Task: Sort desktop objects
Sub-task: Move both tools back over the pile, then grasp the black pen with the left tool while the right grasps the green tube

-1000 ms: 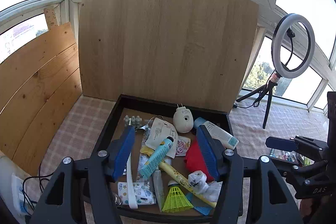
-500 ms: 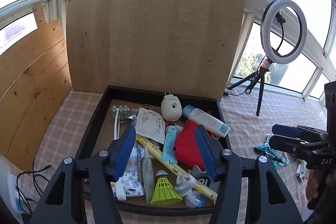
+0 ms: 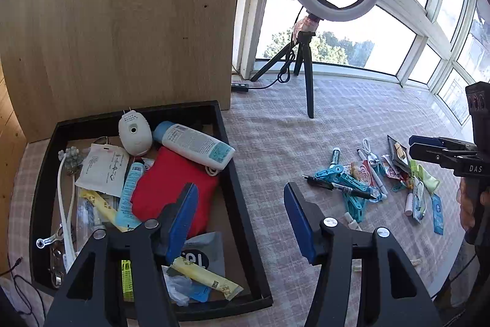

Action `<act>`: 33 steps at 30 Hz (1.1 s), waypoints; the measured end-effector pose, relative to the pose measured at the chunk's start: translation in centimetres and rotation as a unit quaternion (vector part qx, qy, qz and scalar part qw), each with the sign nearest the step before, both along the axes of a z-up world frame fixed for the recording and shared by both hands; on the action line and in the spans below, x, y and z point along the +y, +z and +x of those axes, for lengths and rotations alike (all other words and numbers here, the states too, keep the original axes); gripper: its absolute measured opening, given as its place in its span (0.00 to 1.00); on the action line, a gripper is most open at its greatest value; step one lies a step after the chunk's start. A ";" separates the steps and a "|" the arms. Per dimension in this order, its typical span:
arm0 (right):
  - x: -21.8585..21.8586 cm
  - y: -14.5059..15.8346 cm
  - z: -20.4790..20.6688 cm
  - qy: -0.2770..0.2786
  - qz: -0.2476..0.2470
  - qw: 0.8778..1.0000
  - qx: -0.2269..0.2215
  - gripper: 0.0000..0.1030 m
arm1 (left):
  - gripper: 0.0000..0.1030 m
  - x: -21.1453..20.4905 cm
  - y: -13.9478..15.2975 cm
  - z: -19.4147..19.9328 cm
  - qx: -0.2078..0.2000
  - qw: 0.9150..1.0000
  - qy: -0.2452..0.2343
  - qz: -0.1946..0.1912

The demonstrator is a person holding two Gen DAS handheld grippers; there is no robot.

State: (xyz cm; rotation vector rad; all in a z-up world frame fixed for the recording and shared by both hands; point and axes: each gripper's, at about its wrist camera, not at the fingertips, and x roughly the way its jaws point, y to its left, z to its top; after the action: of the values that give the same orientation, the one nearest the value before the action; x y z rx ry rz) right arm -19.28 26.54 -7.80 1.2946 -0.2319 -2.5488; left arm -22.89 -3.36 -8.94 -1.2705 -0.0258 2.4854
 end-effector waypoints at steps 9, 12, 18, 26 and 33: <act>8.7 -1.9 1.8 -0.061 -0.008 0.998 -0.025 0.64 | 0.53 11.1 -4.6 -3.0 -0.112 0.992 -0.038 0.033; 8.8 -2.6 1.8 -0.047 -0.016 0.998 -0.034 0.64 | 0.52 13.2 -6.6 -3.8 -0.156 0.986 -0.033 0.048; 6.4 -4.1 0.8 0.001 -0.009 0.999 -0.044 0.62 | 0.47 14.9 -9.3 -4.9 -0.207 0.977 -0.008 0.045; 4.4 -5.1 -1.4 0.033 -0.015 0.998 -0.052 0.62 | 0.47 15.6 -11.0 -6.0 -0.232 0.972 0.020 0.039; 3.6 -6.0 -4.5 0.046 -0.039 0.996 -0.072 0.61 | 0.38 16.4 -11.3 -6.1 -0.219 0.975 0.038 0.025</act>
State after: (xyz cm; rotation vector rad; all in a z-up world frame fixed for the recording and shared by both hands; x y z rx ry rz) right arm -23.80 30.16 -13.78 1.4257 -0.2913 -2.3492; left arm -28.98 13.07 -20.27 -1.7969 -0.2472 2.1962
